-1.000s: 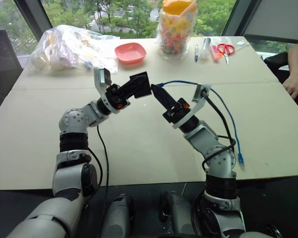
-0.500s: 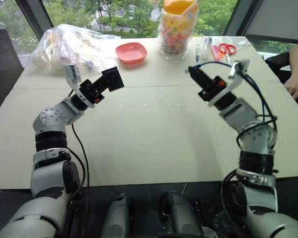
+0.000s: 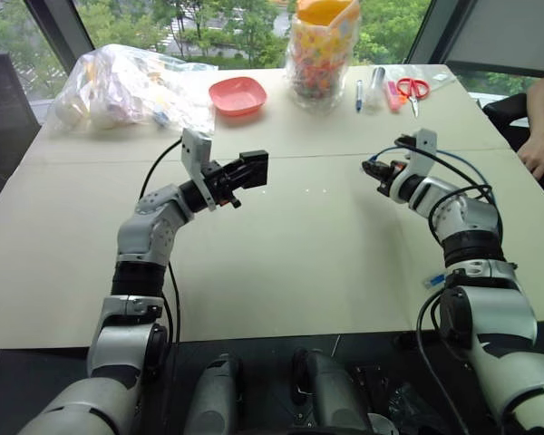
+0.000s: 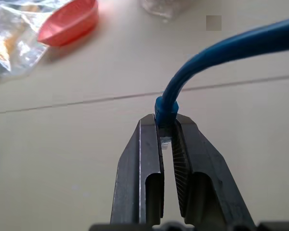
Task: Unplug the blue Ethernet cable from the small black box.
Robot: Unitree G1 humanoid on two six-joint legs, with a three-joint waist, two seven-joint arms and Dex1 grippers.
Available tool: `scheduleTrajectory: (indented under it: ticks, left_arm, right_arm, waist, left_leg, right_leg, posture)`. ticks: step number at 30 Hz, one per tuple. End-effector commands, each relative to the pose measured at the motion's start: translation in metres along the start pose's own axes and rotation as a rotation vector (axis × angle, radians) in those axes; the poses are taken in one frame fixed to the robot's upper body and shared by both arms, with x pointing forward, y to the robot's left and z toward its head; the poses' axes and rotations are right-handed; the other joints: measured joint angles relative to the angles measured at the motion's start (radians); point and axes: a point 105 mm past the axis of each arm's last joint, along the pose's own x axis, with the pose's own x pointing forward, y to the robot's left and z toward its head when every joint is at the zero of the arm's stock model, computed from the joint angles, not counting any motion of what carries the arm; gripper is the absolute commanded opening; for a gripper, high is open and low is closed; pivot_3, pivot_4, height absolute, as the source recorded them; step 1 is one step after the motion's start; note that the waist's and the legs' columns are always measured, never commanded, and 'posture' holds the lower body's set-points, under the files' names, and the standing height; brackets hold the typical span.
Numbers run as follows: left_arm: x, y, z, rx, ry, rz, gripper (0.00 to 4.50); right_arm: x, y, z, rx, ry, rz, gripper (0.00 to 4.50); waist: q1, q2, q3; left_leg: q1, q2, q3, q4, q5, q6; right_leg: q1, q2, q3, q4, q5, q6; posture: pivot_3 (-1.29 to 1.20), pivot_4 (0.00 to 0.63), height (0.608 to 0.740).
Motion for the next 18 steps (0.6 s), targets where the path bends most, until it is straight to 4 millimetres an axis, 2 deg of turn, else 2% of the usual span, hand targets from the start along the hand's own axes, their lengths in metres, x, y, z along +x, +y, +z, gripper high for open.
scheduleTrajectory:
  ticks: [1, 2, 5, 9, 10, 13, 16, 18]
  left_arm:
    - [0.002, -0.003, 0.0, 0.096, 0.003, 0.008, 0.54]
    - [0.003, -0.002, -0.002, 0.1, 0.006, 0.014, 0.54]
    - [0.005, -0.002, -0.005, 0.108, 0.008, 0.018, 0.54]
    - [0.016, 0.01, -0.01, 0.141, 0.011, 0.084, 0.54]
    - [0.022, 0.013, -0.013, 0.152, 0.012, 0.107, 0.54]
    - [0.038, 0.014, -0.025, 0.184, 0.022, 0.119, 0.54]
    - [0.056, 0.008, -0.036, 0.235, 0.023, 0.107, 0.54]
    - [0.065, 0.002, -0.043, 0.279, 0.032, 0.09, 0.54]
  right_arm:
    - [0.0, -0.005, 0.02, -0.026, -0.073, -0.045, 0.04]
    - [0.0, -0.008, 0.018, -0.027, -0.072, -0.05, 0.84]
    - [-0.001, -0.01, 0.016, -0.036, -0.072, -0.057, 2.13]
    - [-0.006, -0.006, -0.002, -0.171, 0.013, -0.062, 4.24]
    - [-0.012, 0.002, -0.01, -0.21, 0.034, -0.038, 4.44]
    - [-0.033, 0.031, -0.03, -0.253, 0.055, 0.025, 4.44]
    - [-0.053, 0.052, -0.035, -0.254, -0.003, 0.04, 4.44]
    - [-0.061, 0.058, -0.033, -0.236, -0.043, 0.033, 4.44]
  waist:
    - [-0.001, 0.0, 0.0]
    - [-0.001, 0.0, 0.0]
    - [-0.001, 0.0, 0.0]
    - [0.0, 0.0, 0.0]
    - [0.003, 0.0, 0.0]
    - [0.019, 0.0, 0.0]
    - [0.023, 0.0, 0.0]
    - [0.024, 0.0, 0.0]
  left_leg:
    - [0.0, 0.0, 0.0, 0.0, 0.0, 0.0]
    - [0.0, 0.0, 0.0, 0.0, 0.0, 0.0]
    - [0.0, 0.0, 0.0, 0.0, 0.0, 0.0]
    - [0.0, 0.0, 0.0, 0.0, 0.0, 0.0]
    - [0.0, 0.0, 0.0, 0.0, 0.0, 0.0]
    - [-0.001, 0.001, -0.002, 0.0, 0.0, 0.0]
    - [-0.001, 0.002, -0.002, 0.0, -0.001, 0.001]
    - [-0.001, 0.002, -0.002, 0.001, -0.001, 0.001]
  right_leg:
    - [0.0, 0.0, 0.0, 0.0, 0.0, 0.0]
    - [0.0, 0.0, 0.0, 0.0, 0.0, 0.0]
    - [0.0, 0.0, 0.0, 0.0, 0.0, 0.001]
    - [0.0, 0.0, 0.0, 0.0, 0.0, 0.001]
    - [0.0, 0.0, 0.0, 0.001, 0.0, 0.001]
    - [0.001, 0.0, -0.001, 0.0, -0.001, 0.001]
    - [0.0, 0.0, -0.001, -0.001, -0.001, 0.002]
    - [0.0, -0.001, 0.0, -0.001, 0.0, 0.002]
  posture:
    - [0.0, 0.15, 0.74]
    - [0.0, 0.15, 0.74]
    - [0.0, 0.15, 0.74]
    - [0.0, 0.15, 0.74]
    - [0.0, 0.15, 0.74]
    - [0.0, 0.15, 0.74]
    - [0.0, 0.15, 0.74]
    - [0.0, 0.15, 0.74]
